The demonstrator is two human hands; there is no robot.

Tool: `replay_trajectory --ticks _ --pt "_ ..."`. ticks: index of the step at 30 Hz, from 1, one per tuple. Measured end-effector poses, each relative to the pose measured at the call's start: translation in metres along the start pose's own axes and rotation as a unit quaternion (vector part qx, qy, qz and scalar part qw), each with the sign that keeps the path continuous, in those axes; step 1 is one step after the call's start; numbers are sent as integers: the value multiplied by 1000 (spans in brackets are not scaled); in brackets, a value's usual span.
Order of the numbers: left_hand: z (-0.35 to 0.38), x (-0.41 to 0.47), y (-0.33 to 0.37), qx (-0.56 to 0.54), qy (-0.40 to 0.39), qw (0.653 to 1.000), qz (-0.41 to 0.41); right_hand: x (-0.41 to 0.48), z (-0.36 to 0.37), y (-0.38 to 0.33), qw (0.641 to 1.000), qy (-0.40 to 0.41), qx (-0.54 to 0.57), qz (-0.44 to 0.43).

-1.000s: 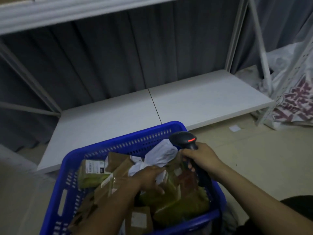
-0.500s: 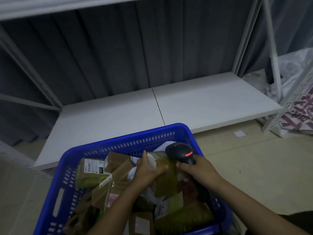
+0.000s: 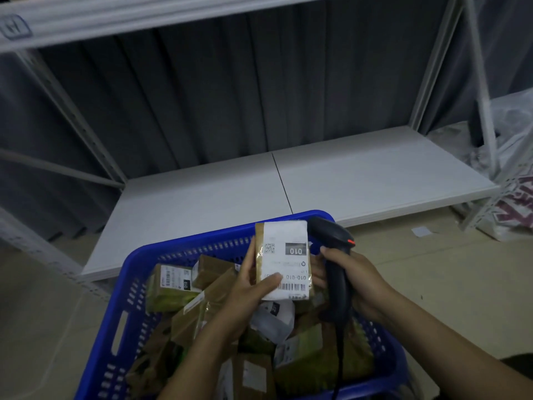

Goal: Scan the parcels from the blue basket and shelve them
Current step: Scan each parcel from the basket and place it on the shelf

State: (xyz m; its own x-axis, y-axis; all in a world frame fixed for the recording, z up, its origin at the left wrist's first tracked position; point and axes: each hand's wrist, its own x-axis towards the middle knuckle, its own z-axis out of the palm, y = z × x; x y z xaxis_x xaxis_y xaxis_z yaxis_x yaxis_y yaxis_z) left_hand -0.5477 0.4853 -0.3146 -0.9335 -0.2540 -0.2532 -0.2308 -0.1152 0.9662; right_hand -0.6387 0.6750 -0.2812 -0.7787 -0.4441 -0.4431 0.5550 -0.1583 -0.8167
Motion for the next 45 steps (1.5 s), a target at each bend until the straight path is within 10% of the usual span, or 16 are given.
replay_trajectory --ticks 16,34,45 --pt "-78 -23 -7 83 362 928 4 -13 16 -9 880 -152 -449 -39" --pt "-77 -27 2 21 336 942 1 -11 24 -11 862 -197 -465 -39" --pt "-9 -5 102 22 176 982 66 -14 39 -28 950 36 -211 -227"
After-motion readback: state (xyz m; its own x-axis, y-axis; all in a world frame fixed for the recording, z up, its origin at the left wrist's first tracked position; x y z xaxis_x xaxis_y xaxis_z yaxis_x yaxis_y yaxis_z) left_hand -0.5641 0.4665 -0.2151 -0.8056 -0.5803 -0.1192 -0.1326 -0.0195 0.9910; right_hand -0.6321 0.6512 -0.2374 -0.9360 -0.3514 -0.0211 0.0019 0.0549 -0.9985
